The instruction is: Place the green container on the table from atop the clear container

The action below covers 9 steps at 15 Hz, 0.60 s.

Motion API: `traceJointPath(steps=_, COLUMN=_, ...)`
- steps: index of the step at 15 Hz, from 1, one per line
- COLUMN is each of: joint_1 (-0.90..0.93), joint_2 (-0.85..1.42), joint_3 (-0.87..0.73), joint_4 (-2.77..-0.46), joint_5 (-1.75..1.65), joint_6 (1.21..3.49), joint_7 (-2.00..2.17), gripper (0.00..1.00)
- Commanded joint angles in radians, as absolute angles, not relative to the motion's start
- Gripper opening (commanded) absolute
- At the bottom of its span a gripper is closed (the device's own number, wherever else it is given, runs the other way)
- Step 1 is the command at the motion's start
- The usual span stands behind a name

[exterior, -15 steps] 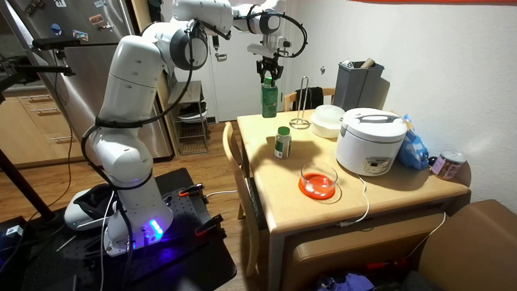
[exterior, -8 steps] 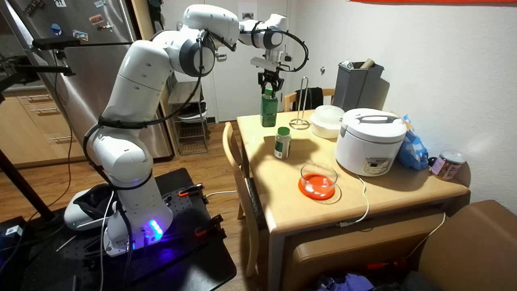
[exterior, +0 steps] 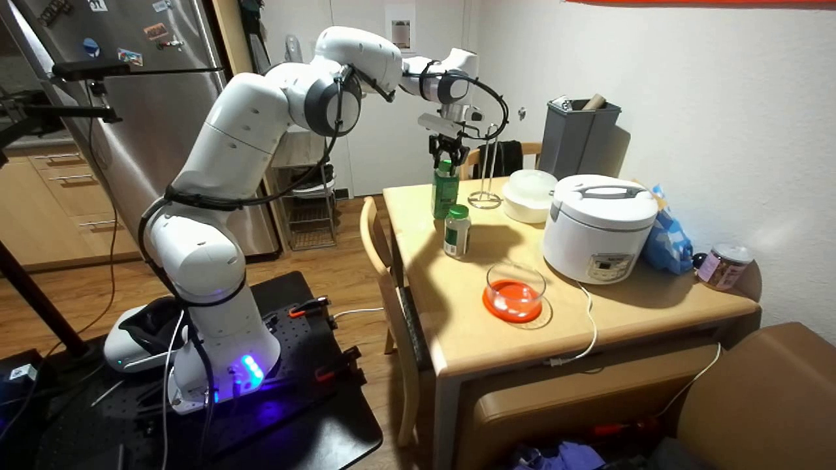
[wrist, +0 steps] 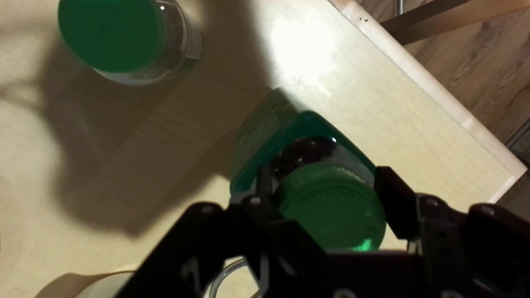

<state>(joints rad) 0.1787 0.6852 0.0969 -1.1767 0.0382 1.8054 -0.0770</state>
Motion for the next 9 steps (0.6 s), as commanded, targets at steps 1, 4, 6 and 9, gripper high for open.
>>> traceJointPath(steps=1, joint_1=0.155, joint_2=0.700, joint_3=0.111, joint_4=-1.179, joint_5=0.056, joint_6=1.857, joint_7=-0.088, gripper=0.38)
traceJointPath(steps=4, joint_1=0.151, joint_2=0.712, joint_3=0.109, joint_4=-1.189, joint_5=0.050, joint_6=1.904, joint_7=-0.082, gripper=0.38)
traceJointPath(steps=6, joint_1=0.153, joint_2=0.718, joint_3=0.107, joint_4=-1.192, joint_5=0.045, joint_6=1.925, joint_7=-0.080, gripper=0.38)
traceJointPath(steps=9, joint_1=0.158, joint_2=0.725, joint_3=0.105, joint_4=-1.191, joint_5=0.037, joint_6=1.930, joint_7=-0.080, gripper=0.38)
